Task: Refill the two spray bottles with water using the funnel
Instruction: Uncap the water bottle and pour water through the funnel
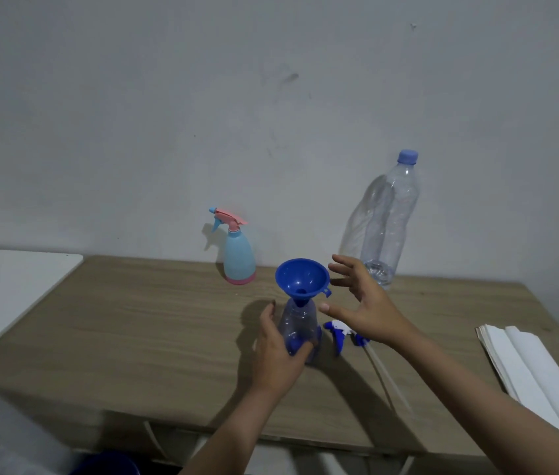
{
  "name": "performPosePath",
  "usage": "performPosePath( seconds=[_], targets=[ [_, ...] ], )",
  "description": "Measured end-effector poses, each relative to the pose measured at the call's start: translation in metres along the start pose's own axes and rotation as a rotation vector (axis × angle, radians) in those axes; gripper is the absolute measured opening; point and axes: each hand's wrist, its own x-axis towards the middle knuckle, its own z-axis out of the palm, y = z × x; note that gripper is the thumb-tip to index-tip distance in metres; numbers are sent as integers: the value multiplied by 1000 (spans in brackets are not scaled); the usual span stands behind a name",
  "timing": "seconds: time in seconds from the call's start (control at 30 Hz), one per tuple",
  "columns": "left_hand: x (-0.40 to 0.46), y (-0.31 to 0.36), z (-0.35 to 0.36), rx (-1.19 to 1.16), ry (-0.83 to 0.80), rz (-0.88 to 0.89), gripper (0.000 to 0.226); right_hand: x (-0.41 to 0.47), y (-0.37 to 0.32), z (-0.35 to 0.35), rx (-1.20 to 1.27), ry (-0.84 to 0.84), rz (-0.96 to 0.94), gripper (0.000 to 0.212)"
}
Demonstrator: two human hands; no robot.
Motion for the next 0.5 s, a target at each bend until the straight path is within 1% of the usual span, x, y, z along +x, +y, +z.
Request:
performPosePath(
  seconds=[0.1, 0.17, 0.2, 0.27, 0.3, 0.37, 0.4, 0.47, 0.5],
  targets=[
    [-9, 11, -5, -90, 96, 17, 98, 1, -1, -15, 20, 37, -25, 91],
    [-16, 27, -10, -106, 212, 42, 96, 4, -4, -26, 12, 77, -56, 86],
    [-18, 38, -12, -101, 287, 86, 93, 6, -6, -32, 9, 111, -73, 81],
    [-17, 65, -12, -127, 434, 246, 83, 11, -10, -48, -2, 201, -109, 68],
    [-14, 80, -9, -178, 472, 330, 78, 15, -12, -57, -15, 245, -126, 64],
    [-6, 111, 2, -276, 461, 466, 70, 24, -19, -77, -45, 329, -161, 60],
    [1, 125, 11, -279, 453, 514, 66, 29, -21, -88, -63, 368, -177, 57],
    [18, 148, 32, -252, 413, 539, 65, 43, -25, -109, -109, 434, -205, 48],
    [28, 158, 43, -246, 368, 509, 66, 51, -26, -120, -138, 459, -215, 43]
  ],
)
